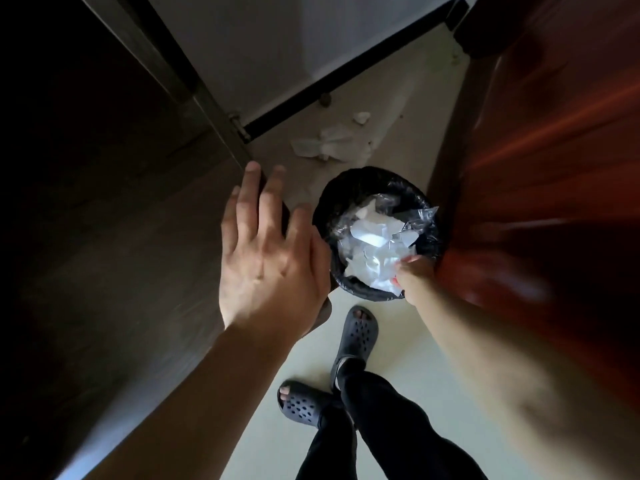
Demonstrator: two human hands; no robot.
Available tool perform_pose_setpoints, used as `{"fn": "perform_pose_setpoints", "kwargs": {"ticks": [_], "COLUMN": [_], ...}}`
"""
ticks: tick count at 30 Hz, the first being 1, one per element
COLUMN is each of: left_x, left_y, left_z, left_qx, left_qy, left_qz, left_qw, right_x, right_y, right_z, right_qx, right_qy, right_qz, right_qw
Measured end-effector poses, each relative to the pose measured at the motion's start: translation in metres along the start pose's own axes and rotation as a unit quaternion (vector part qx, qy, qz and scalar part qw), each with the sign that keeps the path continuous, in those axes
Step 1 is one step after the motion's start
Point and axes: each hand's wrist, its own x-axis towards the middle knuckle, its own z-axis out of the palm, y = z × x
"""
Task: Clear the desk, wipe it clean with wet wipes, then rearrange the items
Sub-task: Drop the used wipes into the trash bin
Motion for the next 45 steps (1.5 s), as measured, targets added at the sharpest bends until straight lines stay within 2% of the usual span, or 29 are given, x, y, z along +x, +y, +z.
{"fn": "perform_pose_setpoints", "kwargs": {"ticks": [5, 7, 11, 16, 19, 22, 25, 28, 33, 36, 40, 45], "left_x": [0.002, 0.002, 0.001, 0.0, -0.005, -0.022, -0.048, -0.078, -0.114, -0.125, -0.131, -0.122], "left_y": [0.0, 0.0, 0.0, 0.006, 0.016, 0.021, 0.014, 0.006, -0.006, -0.012, -0.021, -0.03], "left_z": [0.001, 0.001, -0.002, -0.014, -0.04, -0.082, -0.132, -0.183, -0.261, -0.301, -0.34, -0.371], "left_qx": [0.02, 0.025, 0.025, 0.017, -0.022, -0.088, -0.086, -0.065, -0.055, -0.058, -0.061, -0.08], "left_qy": [0.007, 0.003, -0.003, -0.046, -0.099, -0.151, -0.169, -0.172, -0.134, -0.1, -0.067, -0.036], "left_qz": [0.003, 0.008, 0.004, -0.017, -0.029, -0.084, -0.123, -0.139, -0.172, -0.188, -0.2, -0.216], "left_qw": [1.0, 1.0, 1.0, 0.999, 0.994, 0.981, 0.974, 0.973, 0.974, 0.975, 0.976, 0.972], "right_x": [0.015, 0.005, -0.02, -0.077, -0.119, -0.162, -0.21, -0.254, -0.356, -0.397, -0.439, -0.489], "right_y": [0.006, 0.002, -0.003, -0.006, -0.008, -0.01, -0.015, -0.022, -0.051, -0.068, -0.093, -0.137], "right_z": [0.023, 0.019, -0.007, -0.041, -0.053, -0.063, -0.074, -0.084, -0.092, -0.092, -0.087, -0.079], "right_qx": [0.028, 0.029, 0.043, 0.022, -0.002, -0.061, -0.087, -0.153, -0.252, -0.26, -0.253, -0.289], "right_qy": [-0.073, -0.084, -0.037, -0.028, -0.041, -0.025, -0.012, -0.028, -0.028, -0.03, -0.069, -0.05], "right_qz": [0.04, 0.032, -0.003, -0.023, -0.066, -0.162, -0.231, -0.29, -0.399, -0.455, -0.488, -0.582], "right_qw": [0.996, 0.995, 0.998, 0.999, 0.997, 0.985, 0.969, 0.944, 0.881, 0.851, 0.832, 0.758]}}
